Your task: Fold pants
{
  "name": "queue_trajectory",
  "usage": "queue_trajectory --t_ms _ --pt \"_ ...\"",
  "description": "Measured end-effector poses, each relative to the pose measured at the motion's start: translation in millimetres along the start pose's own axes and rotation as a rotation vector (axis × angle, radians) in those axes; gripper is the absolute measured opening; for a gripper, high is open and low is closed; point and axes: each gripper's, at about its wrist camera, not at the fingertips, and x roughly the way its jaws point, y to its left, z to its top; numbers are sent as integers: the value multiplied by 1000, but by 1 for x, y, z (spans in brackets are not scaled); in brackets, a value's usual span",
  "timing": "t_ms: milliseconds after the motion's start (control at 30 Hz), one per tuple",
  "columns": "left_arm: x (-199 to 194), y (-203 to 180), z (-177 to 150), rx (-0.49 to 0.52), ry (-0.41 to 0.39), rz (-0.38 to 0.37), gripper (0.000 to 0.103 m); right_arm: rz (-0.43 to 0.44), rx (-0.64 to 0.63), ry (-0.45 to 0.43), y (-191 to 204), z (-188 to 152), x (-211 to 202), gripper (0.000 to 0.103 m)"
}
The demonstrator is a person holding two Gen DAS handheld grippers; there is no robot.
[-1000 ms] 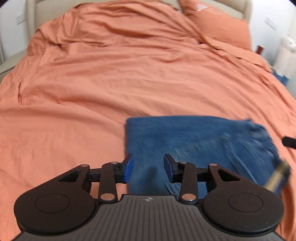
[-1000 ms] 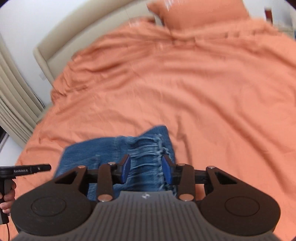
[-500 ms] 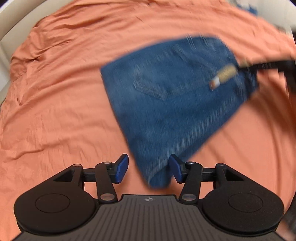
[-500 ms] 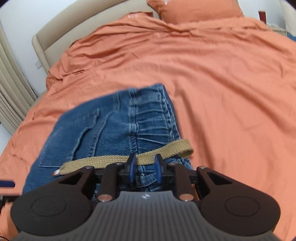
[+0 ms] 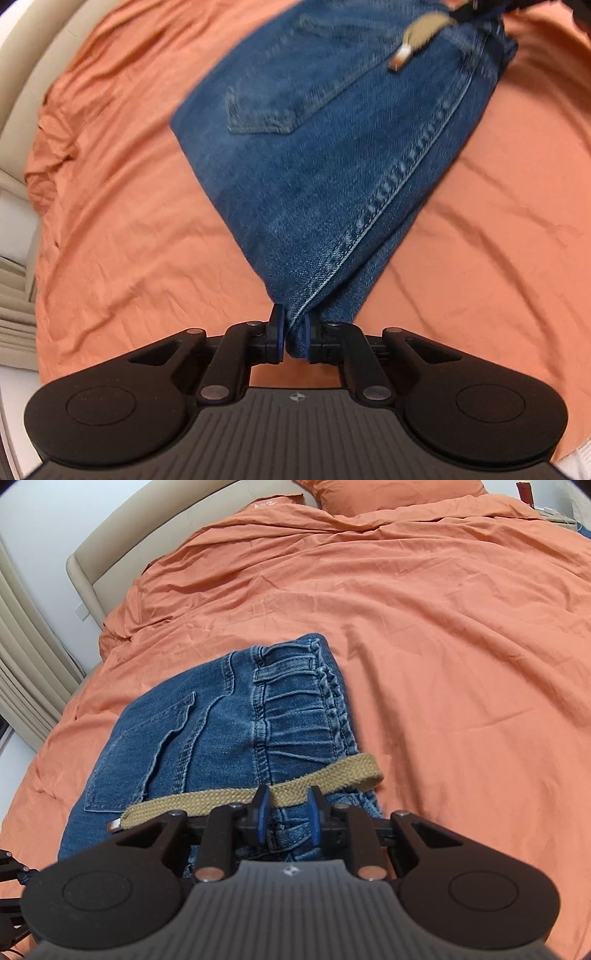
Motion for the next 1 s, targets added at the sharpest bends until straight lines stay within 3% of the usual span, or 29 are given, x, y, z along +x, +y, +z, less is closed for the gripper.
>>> queue_trajectory --t_ms 200,300,400,467,500,533,600,767,900,1000 --pt "25 -5 -2 -53 50 -11 10 -50 -123 12 12 -6 8 15" --pt "18 10 -1 -112 62 -60 11 -57 -142 9 12 -5 9 15" --pt "2 24 -4 -115 51 -121 31 -32 -114 12 7 1 4 16" --pt "-14 37 -9 -134 11 -184 50 -12 -96 20 5 8 -4 21" --pt "-22 45 -11 -158 -13 -215 53 5 -90 19 4 10 -11 28" --pt "-30 53 -13 -188 -40 -243 56 26 -85 5 3 14 -19 44" --pt "-42 70 -14 -256 -90 -298 59 55 -65 -41 -2 19 -36 63" --pt "-42 116 -3 -517 -186 -373 75 147 103 -74 -37 31 -38 64" --pt "-6 150 2 -782 -198 -441 76 188 194 -53 -56 41 -17 65" --pt "24 166 3 -909 -204 -493 76 220 245 -25 -65 44 1 65"
